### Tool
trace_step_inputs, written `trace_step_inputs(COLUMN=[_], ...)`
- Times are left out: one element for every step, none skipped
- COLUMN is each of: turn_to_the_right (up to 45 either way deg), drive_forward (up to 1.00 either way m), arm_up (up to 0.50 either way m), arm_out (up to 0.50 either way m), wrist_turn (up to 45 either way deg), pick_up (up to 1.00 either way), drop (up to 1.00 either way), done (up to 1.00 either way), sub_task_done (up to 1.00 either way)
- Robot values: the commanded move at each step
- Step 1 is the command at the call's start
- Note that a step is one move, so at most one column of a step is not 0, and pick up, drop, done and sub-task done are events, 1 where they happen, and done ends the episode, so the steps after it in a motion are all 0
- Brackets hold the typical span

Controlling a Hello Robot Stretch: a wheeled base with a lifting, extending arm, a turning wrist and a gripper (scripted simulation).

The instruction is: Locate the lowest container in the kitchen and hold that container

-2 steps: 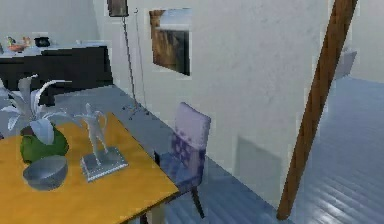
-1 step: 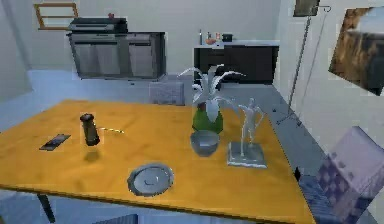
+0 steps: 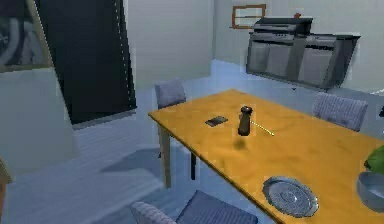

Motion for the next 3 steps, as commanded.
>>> trace_step_inputs(turn_to_the_right=[-36.0, 45.0, 45.0], drive_forward=[0.0, 0.0, 0.0], arm_up=[0.0, 0.0, 0.0], arm_out=[0.0, 0.0, 0.0], wrist_turn=[0.0, 0.0, 0.0], pick_up=[0.0, 0.0, 0.0], drop=[0.0, 0.0, 0.0], done=[0.0, 0.0, 0.0], sub_task_done=[0.0, 0.0, 0.0])
